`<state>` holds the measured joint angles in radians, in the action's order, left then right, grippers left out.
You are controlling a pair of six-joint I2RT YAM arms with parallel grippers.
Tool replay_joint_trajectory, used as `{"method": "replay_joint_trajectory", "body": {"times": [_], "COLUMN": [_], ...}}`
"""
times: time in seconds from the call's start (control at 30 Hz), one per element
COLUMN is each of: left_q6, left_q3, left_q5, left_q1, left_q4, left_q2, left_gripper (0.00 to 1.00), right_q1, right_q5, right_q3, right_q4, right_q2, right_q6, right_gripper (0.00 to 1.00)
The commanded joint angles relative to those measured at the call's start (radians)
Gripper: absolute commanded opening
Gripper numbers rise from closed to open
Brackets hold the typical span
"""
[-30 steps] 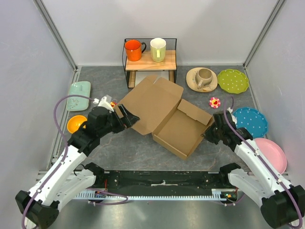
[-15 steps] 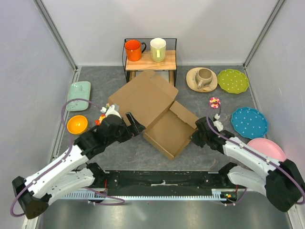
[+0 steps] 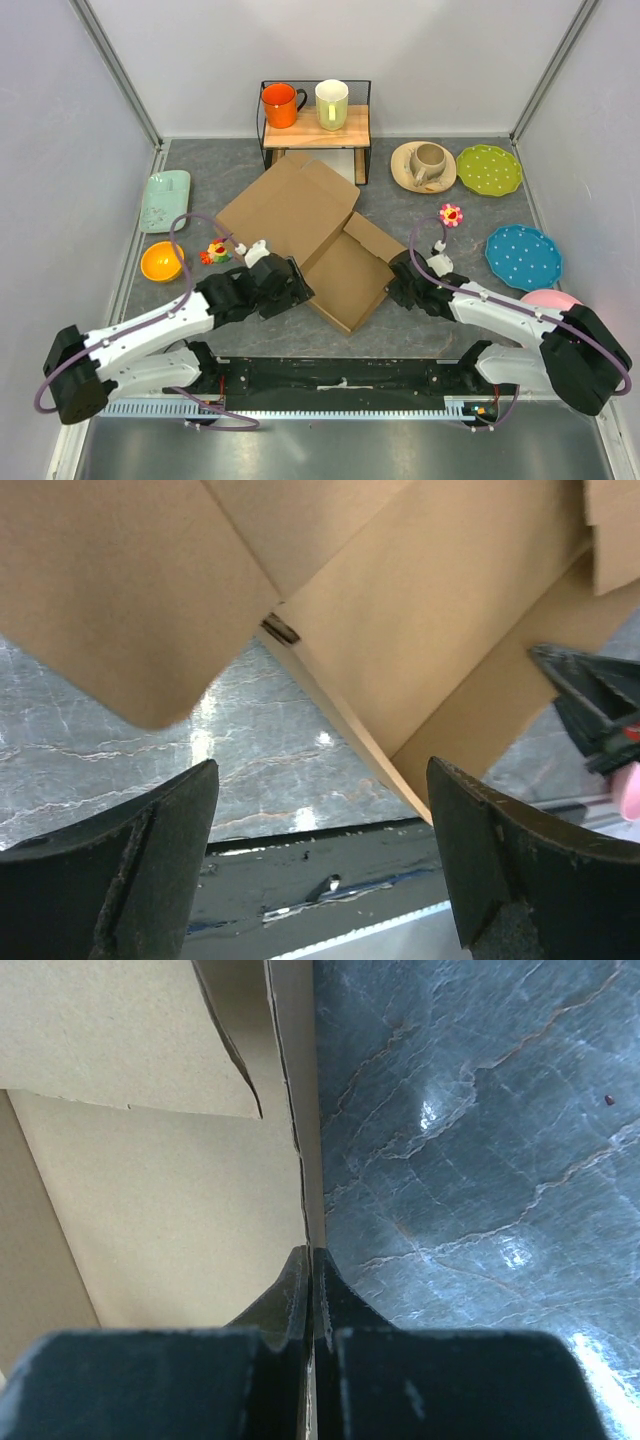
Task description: Fold the paper box
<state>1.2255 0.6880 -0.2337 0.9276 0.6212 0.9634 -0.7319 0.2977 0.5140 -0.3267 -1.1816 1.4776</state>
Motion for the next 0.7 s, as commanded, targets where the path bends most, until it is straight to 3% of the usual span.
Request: {"method": "replay_joint_trajectory", "body": {"times": [0.0, 0.07, 0.17, 0.47, 0.57, 0.6, 0.67], "left_q6": [0.069, 0.074, 0.075, 0.069, 0.052, 0.042, 0.035], "left_q3": [0.027, 0.024, 0.012, 0.027, 0.036, 0.036, 0.038], "left_q5": [-0.016, -0.004, 0.007, -0.006, 0.007, 0.010, 0.016], "left_q1": [0.025, 0.030, 0.031, 0.031, 0.031, 0.031, 0.031], "left_q4": [-0.017, -0.018, -0.049, -0.141, -0.158, -0.163, -0.166], "left_q2": [0.102, 0.135, 0.192, 0.291, 0.343, 0.369, 0.385], "left_gripper": [0.85, 0.74, 0.70, 0.72, 0.65, 0.63, 0.55], "right_q1": [-0.012, -0.020, -0.034, -0.060, -0.064, -0.066, -0.072], "right_q5": [0.018, 0.030, 0.041, 0.038, 0.020, 0.018, 0.017], "right_q3": [0.041, 0.043, 0.050, 0.066, 0.101, 0.113, 0.149], "right_q4": [0.023, 0.021, 0.017, 0.005, -0.026, -0.041, -0.093], "right_q2": [-0.018, -0.024, -0.039, -0.052, -0.053, -0.050, -0.027], "right_q6": [-0.013, -0.025, -0.049, -0.118, -0.190, -0.210, -0.273], "right_gripper": [0.00, 0.00, 0.00, 0.01, 0.18, 0.30, 0.39]}}
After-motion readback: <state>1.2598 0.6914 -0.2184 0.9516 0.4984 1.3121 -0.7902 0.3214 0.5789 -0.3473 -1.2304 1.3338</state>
